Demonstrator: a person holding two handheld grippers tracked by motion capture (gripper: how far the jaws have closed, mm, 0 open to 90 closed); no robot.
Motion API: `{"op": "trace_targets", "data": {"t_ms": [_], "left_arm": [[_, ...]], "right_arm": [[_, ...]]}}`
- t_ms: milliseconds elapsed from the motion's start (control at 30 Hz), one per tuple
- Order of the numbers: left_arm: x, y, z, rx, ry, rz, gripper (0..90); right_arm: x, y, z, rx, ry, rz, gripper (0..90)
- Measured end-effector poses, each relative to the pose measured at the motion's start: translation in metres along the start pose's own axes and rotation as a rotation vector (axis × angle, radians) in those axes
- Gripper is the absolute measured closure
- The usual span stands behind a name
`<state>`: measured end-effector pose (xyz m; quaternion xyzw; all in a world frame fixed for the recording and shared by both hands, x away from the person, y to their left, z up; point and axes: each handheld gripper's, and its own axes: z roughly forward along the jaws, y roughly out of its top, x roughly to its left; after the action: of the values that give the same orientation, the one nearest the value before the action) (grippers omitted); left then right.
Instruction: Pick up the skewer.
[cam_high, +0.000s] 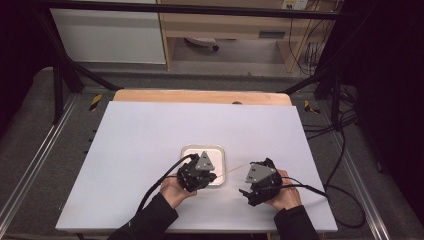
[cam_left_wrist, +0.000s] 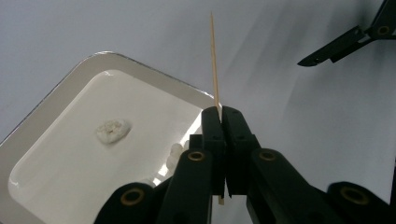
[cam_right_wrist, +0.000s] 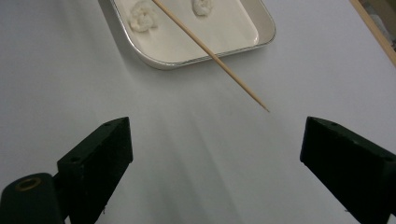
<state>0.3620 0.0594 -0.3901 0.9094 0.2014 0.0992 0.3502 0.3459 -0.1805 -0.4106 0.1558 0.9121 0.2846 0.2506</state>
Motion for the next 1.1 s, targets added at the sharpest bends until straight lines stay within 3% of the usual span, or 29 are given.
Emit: {"op": "trace_targets", "data": {"t_ms": [333, 533, 767, 1100], "left_arm": [[-0.012, 0.009, 0.010, 0.023, -0.031, 0.046, 88.5], [-0.020, 0.015, 0.016, 0.032, -0.050, 0.071, 88.5], [-0.025, 0.018, 0.020, 0.034, -0.068, 0.080, 88.5], [-0.030, 0.021, 0.024, 0.037, -0.097, 0.092, 88.5]], "right_arm": [[0.006, -0.001, -0.001, 0.012, -0.015, -0.114, 25.8], [0.009, -0.003, 0.000, 0.008, 0.001, -0.186, 37.4], [0.014, -0.006, 0.001, -0.007, -0.010, -0.294, 51.3], [0.016, -0.009, 0.003, -0.014, -0.002, -0.396, 66.7]]}}
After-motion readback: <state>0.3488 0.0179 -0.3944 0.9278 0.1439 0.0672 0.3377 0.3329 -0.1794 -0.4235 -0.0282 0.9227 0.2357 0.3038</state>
